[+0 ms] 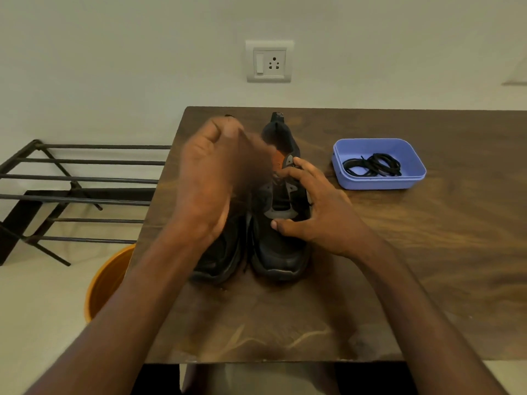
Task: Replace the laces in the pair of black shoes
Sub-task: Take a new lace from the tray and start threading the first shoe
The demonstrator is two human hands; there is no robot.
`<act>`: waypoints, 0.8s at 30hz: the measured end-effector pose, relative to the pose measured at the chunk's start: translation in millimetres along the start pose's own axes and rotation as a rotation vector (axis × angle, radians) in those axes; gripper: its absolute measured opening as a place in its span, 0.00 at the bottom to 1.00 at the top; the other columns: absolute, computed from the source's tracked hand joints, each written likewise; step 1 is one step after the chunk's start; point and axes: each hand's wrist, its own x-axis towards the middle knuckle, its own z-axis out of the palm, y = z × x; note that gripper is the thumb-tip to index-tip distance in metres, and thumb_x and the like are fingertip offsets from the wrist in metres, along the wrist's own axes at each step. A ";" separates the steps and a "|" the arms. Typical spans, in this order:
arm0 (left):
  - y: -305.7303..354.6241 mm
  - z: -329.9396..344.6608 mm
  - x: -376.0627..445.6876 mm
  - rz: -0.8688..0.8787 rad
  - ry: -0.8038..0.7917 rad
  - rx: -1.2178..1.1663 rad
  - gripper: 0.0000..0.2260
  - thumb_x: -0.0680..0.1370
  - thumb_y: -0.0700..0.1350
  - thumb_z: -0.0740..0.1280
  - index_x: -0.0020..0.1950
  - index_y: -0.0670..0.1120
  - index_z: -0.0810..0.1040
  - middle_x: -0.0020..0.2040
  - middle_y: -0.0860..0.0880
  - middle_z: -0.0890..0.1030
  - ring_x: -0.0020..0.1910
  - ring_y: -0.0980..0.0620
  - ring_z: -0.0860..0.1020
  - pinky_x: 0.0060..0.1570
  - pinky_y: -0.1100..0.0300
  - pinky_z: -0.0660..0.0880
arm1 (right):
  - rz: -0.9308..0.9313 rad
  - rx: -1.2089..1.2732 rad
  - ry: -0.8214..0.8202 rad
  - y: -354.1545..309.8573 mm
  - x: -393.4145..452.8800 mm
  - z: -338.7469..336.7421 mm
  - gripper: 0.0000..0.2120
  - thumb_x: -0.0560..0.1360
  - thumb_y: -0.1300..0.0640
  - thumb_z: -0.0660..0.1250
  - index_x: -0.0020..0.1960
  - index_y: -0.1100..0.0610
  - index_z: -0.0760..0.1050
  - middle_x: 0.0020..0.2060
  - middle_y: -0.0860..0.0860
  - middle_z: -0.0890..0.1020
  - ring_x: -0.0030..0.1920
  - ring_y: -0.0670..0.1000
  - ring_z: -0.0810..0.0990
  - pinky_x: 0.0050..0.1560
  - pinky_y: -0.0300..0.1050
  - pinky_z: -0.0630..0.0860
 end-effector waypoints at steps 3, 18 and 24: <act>-6.0 2.8 0.3 0.087 -0.036 0.290 0.06 0.86 0.43 0.60 0.53 0.44 0.76 0.42 0.51 0.78 0.40 0.56 0.76 0.39 0.63 0.74 | 0.004 -0.015 0.017 1.6 -0.4 1.7 0.42 0.61 0.30 0.72 0.72 0.30 0.63 0.79 0.32 0.54 0.78 0.42 0.62 0.73 0.64 0.68; -12.1 8.4 3.2 0.111 0.040 0.366 0.08 0.85 0.39 0.63 0.50 0.48 0.79 0.50 0.51 0.85 0.47 0.54 0.82 0.42 0.63 0.78 | 0.013 -0.017 0.006 -0.3 0.4 1.8 0.41 0.62 0.31 0.73 0.71 0.29 0.62 0.80 0.33 0.54 0.78 0.43 0.61 0.74 0.65 0.64; -14.0 1.7 3.1 0.230 -0.172 0.633 0.02 0.84 0.42 0.66 0.54 0.46 0.78 0.45 0.52 0.78 0.40 0.59 0.76 0.40 0.69 0.72 | 0.010 -0.020 0.009 0.0 -1.2 1.9 0.41 0.62 0.32 0.73 0.72 0.30 0.62 0.80 0.32 0.53 0.78 0.41 0.62 0.75 0.64 0.63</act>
